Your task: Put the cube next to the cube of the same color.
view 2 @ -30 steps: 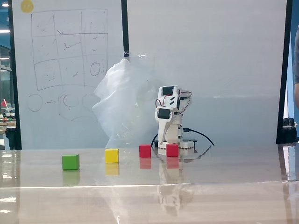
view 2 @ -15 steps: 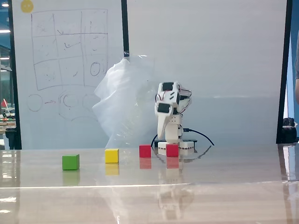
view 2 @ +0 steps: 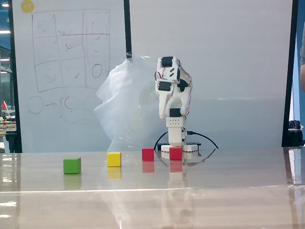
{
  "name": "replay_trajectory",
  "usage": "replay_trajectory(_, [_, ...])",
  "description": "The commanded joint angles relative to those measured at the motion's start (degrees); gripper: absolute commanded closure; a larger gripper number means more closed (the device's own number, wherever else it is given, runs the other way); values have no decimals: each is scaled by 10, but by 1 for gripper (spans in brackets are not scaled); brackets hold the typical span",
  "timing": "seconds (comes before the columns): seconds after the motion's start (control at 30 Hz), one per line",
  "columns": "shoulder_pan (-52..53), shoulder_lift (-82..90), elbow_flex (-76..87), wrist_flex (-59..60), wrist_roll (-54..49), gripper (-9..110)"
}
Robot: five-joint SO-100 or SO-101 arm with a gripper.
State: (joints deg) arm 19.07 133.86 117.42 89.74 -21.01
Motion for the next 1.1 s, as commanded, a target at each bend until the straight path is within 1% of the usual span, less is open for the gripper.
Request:
replay_trajectory(0.0, [-2, -92, -144, 33, -1, 80])
replay_trajectory(0.1, [-2, -154, -152, 27, 7, 79])
replay_trajectory(0.27, [-13, -264, -148, 6, 60, 79])
replay_trajectory(0.4, [-83, -309, -151, 7, 88, 79])
replay_trajectory(0.53, [-159, -302, -153, 7, 111, 79])
replay_trajectory(0.67, [-196, -304, -153, -3, 130, 79])
replay_trajectory(0.73, [-204, -306, -148, -10, 129, 79])
replay_trajectory(0.83, [-202, -317, -139, -50, 127, 79])
replay_trajectory(1.07, [-192, -358, -69, -124, 124, 79])
